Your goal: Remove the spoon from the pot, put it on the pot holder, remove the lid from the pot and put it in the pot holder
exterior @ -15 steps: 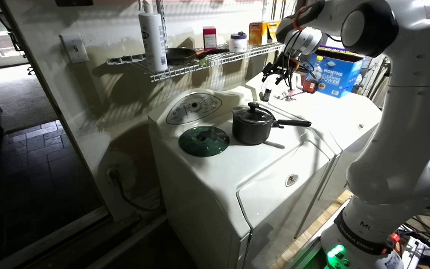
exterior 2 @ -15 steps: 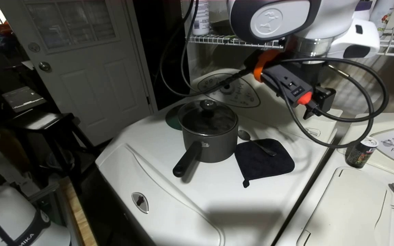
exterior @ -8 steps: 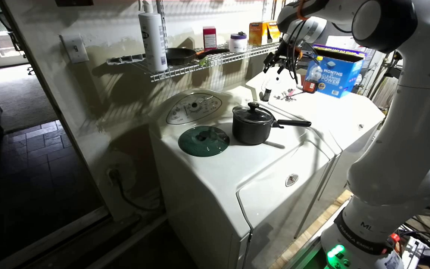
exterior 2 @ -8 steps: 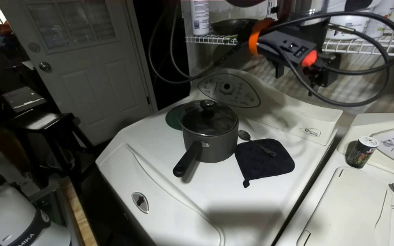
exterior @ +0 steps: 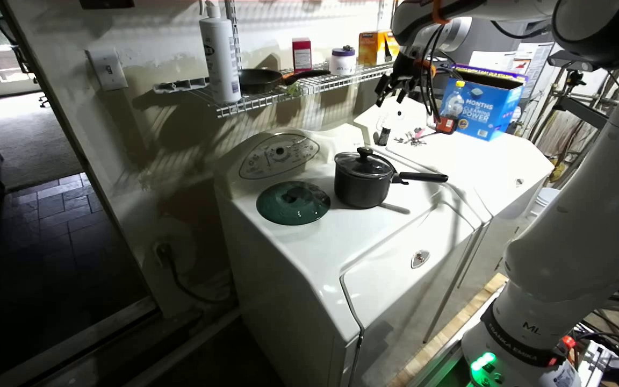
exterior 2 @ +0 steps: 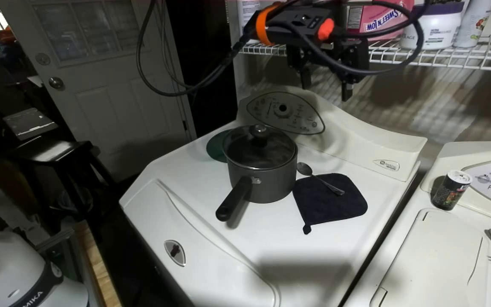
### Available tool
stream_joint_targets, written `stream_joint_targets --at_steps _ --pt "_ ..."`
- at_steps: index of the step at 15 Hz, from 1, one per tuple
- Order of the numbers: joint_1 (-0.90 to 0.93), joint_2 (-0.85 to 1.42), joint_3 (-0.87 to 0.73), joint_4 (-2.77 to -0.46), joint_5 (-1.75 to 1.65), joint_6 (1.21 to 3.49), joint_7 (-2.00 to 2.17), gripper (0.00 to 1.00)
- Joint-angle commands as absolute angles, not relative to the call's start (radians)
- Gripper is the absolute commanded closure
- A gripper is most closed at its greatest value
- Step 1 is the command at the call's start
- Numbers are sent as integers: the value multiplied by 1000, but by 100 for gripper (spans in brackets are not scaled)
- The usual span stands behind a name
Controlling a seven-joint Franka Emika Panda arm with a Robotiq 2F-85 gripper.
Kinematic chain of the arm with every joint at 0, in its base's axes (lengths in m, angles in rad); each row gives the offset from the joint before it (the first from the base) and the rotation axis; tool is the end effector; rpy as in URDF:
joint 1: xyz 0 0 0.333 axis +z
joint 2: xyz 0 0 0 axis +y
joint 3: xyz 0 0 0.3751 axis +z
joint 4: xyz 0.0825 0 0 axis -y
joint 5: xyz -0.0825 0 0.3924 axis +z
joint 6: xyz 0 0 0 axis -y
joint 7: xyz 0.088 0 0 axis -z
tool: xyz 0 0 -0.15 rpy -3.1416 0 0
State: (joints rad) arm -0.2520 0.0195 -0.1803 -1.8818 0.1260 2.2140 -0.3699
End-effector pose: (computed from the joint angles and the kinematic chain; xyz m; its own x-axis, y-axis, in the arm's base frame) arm 0.5647 -0.2504 0.5421 0.9388 -0.1143 0.3249 -0.1216 -0.9926 0.0022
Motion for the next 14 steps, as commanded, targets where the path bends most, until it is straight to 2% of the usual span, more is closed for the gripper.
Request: stream_joint_targets --at_steps 1,9,14 --pt "-200 -90 -162 -2011 44 2153 -333 0" --pt "-135 -69 -155 -2055 144 1945 -422 0" --pt "-133 -22 -157 -2059 223 1962 -527 0"
